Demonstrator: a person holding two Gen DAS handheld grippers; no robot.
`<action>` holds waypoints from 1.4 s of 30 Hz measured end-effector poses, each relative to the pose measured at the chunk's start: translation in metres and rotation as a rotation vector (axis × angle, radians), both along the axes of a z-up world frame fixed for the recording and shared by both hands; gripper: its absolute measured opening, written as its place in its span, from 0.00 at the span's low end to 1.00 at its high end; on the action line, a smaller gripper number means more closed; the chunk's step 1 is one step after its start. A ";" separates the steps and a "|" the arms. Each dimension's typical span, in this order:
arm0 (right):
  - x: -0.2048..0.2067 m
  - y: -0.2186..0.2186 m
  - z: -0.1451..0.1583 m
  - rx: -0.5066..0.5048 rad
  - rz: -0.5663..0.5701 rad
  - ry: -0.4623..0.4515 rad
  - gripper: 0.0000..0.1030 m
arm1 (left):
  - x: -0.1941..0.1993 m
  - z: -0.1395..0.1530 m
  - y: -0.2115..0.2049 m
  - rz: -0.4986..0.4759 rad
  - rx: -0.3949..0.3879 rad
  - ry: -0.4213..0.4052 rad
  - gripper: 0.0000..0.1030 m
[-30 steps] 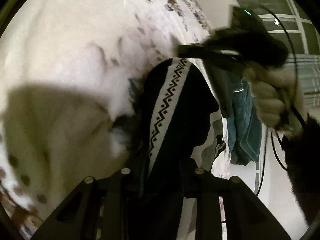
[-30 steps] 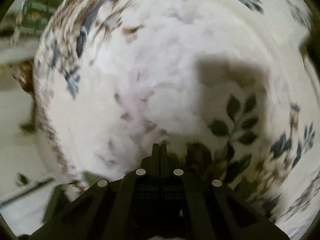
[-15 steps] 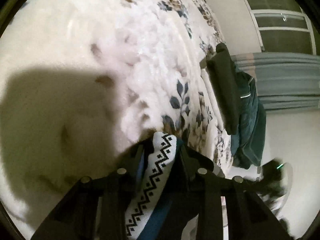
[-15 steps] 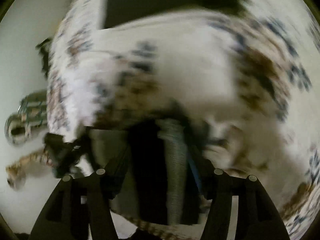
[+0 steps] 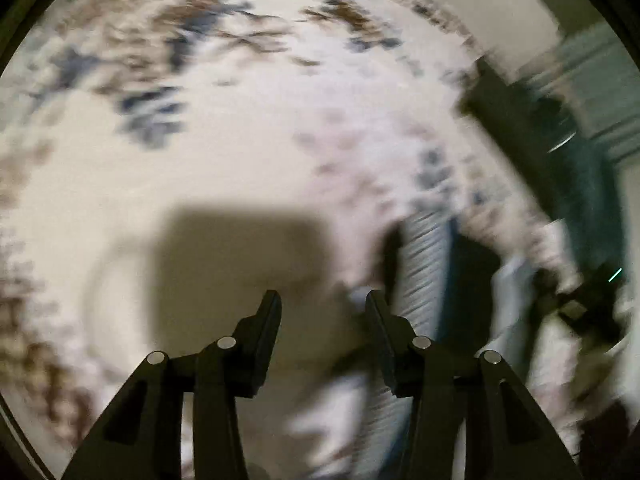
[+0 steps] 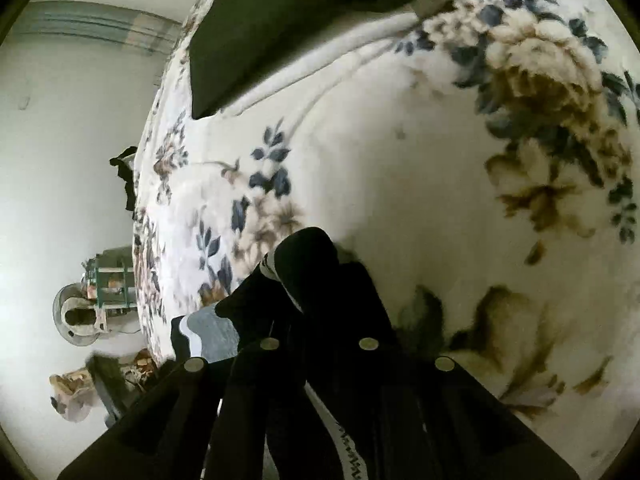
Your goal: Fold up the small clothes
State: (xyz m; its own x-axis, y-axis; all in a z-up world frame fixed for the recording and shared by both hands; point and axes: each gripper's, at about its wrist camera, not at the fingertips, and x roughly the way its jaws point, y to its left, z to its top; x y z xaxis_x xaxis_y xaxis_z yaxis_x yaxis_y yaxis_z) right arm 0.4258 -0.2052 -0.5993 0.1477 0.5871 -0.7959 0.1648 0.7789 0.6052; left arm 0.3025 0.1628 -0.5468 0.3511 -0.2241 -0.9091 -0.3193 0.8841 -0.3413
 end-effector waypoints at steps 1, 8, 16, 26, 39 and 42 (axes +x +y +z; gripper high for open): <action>0.002 0.003 -0.010 -0.019 0.014 0.031 0.15 | -0.011 -0.009 0.003 0.002 0.059 0.045 0.45; -0.031 -0.021 -0.007 -0.027 0.018 0.166 0.54 | -0.040 -0.049 -0.004 -0.063 0.091 0.029 0.94; -0.139 -0.038 -0.021 0.032 0.043 0.301 0.53 | -0.020 -0.071 -0.040 -0.128 0.304 0.155 1.00; -0.163 -0.037 0.012 -0.126 -0.070 0.122 0.11 | -0.021 -0.041 -0.029 -0.084 0.238 0.170 1.00; -0.187 -0.074 -0.016 -0.004 -0.219 0.265 0.49 | 0.018 -0.021 -0.033 0.034 -0.128 0.069 1.00; -0.204 -0.080 -0.015 0.106 -0.265 0.251 0.51 | 0.058 -0.039 -0.042 0.044 -0.262 0.050 1.00</action>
